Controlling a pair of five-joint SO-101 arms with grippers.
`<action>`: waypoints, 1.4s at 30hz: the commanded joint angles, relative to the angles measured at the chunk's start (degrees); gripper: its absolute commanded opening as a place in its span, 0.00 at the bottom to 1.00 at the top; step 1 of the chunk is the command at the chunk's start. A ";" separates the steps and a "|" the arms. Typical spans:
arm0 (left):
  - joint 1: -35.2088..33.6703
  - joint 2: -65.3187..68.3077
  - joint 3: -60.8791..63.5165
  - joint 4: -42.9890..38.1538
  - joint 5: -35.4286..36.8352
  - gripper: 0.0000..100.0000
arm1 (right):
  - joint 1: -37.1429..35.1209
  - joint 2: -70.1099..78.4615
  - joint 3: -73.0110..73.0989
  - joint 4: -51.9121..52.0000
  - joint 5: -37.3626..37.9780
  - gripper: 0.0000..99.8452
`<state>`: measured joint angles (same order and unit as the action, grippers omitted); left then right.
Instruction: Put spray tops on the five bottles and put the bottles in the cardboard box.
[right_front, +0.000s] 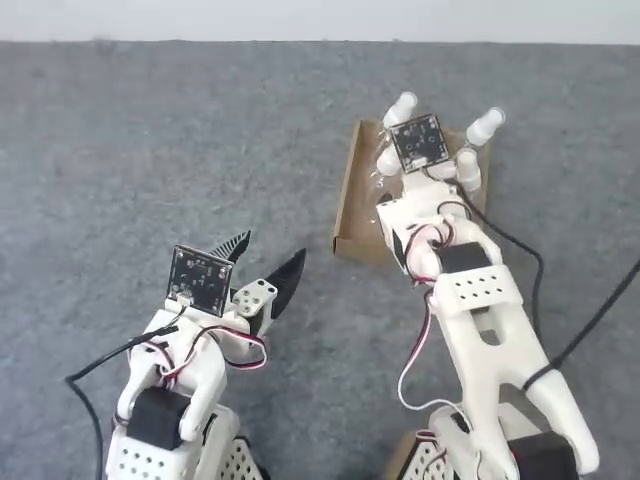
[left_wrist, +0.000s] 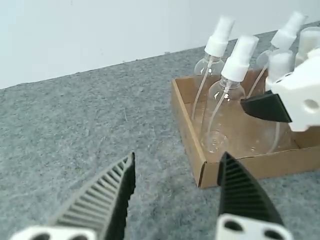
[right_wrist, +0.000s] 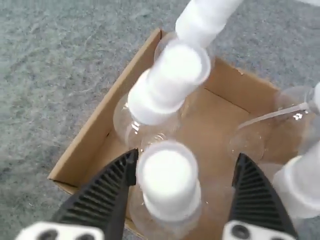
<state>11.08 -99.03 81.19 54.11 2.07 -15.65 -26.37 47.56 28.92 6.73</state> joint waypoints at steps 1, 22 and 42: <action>-0.18 -0.88 -0.48 -1.67 -0.18 0.25 | -0.22 -1.01 -8.00 4.79 0.70 0.25; -4.13 -0.88 -2.51 -1.23 -3.52 0.21 | 6.73 -24.40 -17.76 35.03 0.70 0.20; -22.68 -0.88 8.13 4.40 -5.36 0.11 | 16.22 -58.59 24.88 34.07 6.42 0.02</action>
<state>-11.25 -98.95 88.66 58.33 -2.51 -1.93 -77.63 68.40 63.47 12.09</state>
